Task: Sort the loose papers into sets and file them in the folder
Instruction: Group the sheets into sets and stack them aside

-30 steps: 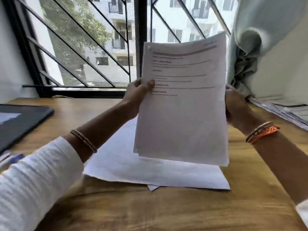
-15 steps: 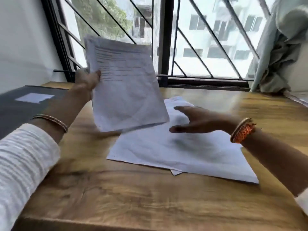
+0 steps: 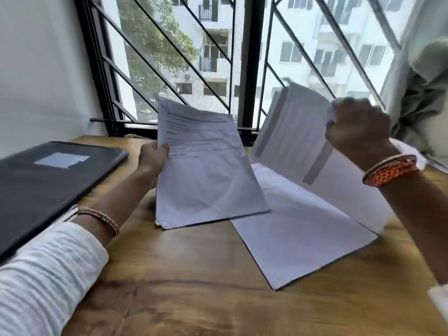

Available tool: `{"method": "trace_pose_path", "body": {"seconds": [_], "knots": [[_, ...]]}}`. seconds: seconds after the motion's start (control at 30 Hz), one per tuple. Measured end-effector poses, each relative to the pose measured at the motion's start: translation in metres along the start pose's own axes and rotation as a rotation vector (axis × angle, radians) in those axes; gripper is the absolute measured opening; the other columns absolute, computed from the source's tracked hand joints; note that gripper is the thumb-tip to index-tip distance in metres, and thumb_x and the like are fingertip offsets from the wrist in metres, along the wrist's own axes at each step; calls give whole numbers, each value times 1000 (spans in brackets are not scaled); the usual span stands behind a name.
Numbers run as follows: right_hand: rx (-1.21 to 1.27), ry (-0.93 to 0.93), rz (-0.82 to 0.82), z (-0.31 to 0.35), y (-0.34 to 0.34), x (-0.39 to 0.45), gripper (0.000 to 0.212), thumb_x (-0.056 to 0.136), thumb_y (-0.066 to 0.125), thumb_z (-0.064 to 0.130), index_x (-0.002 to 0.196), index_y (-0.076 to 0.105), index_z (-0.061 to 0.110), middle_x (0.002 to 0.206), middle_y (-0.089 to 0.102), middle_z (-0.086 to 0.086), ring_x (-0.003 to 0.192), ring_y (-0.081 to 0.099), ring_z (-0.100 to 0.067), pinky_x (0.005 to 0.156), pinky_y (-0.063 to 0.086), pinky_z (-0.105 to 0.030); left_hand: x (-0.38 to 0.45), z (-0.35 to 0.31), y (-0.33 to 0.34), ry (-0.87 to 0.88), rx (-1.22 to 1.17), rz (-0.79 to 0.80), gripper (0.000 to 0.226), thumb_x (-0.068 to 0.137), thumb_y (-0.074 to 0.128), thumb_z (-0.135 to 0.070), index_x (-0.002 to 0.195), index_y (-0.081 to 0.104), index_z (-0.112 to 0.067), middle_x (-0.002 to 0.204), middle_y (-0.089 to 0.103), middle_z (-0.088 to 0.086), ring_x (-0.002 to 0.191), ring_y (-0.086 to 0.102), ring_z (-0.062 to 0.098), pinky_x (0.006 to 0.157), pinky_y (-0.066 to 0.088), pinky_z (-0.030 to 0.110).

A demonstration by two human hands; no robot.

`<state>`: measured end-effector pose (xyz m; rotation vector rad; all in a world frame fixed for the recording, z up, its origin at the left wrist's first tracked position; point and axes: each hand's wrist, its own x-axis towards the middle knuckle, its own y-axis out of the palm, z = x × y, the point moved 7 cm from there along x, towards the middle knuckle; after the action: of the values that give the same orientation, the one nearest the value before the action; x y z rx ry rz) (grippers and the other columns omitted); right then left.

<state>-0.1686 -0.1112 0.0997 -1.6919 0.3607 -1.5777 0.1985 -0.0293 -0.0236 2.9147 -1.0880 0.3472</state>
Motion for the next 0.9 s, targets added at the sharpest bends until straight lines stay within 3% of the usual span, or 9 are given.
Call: {"method": "trace_pose_path", "body": {"seconds": [0.1, 0.23, 0.3, 0.37, 0.43, 0.57, 0.7, 0.8, 0.9], "knots": [[20, -190, -293, 37, -38, -23, 27, 78, 57, 5, 105, 60, 10, 91, 64, -19, 77, 64, -45, 62, 46, -40, -9, -4, 18, 7, -104, 64, 19, 100, 47, -16, 112, 60, -10, 99, 61, 6, 86, 59, 24, 76, 49, 34], [-3, -481, -25, 119, 11, -91, 31, 58, 76, 7, 86, 64, 15, 72, 62, -4, 50, 62, -29, 43, 29, -25, -26, -7, 44, -12, -227, 157, 27, 99, 41, -4, 88, 62, -17, 85, 66, 6, 78, 62, 24, 71, 52, 32], [42, -562, 178, 141, 43, -112, 29, 81, 67, 24, 107, 61, 11, 99, 62, -8, 80, 67, -29, 56, 44, -32, -35, -5, 52, -31, -303, 195, 35, 92, 40, 10, 86, 62, -16, 70, 70, -2, 66, 67, 14, 61, 55, 24], [140, -541, 427, 143, 70, -124, 51, 92, 47, 53, 123, 53, 13, 120, 56, -7, 104, 59, -28, 79, 49, -37, -43, -1, 55, -62, -337, 229, 31, 90, 45, 11, 86, 64, -14, 63, 70, -5, 58, 66, 11, 53, 55, 20], [302, -527, 501, 137, 73, -121, 64, 88, 35, 69, 116, 59, 18, 118, 60, -1, 101, 60, -21, 80, 53, -38, -44, 5, 56, -90, -391, 248, 29, 91, 46, 9, 89, 65, -13, 70, 71, 3, 64, 66, 20, 53, 57, 25], [428, -309, 343, 86, 68, -78, 40, 92, 50, 46, 120, 53, 18, 118, 58, 0, 102, 57, -18, 81, 52, -36, -41, 12, 52, -174, -487, 218, 30, 91, 44, 9, 87, 62, -16, 69, 70, 8, 53, 66, 18, 46, 55, 26], [307, -11, 409, 18, 87, -42, 68, 83, 62, 54, 133, 40, 14, 129, 50, -8, 121, 47, -29, 97, 42, -48, -40, 16, 51, -217, -543, 214, 33, 90, 43, 12, 82, 59, -16, 65, 70, 8, 50, 66, 19, 45, 54, 26], [522, 66, 507, -1, 104, -42, 59, 81, 67, 52, 120, 56, 8, 110, 62, -8, 99, 59, -21, 80, 50, -34, -41, 15, 53, -199, -569, 239, 21, 96, 46, 2, 93, 61, -13, 70, 72, 7, 56, 68, 20, 49, 56, 28], [614, 52, 537, -1, 110, -51, 32, 83, 71, 36, 87, 67, 4, 76, 63, -7, 62, 52, -13, 51, 37, -25, -44, 12, 57, -175, -559, 264, 17, 99, 45, -7, 96, 61, -12, 71, 73, 5, 56, 69, 19, 48, 56, 28]]}}
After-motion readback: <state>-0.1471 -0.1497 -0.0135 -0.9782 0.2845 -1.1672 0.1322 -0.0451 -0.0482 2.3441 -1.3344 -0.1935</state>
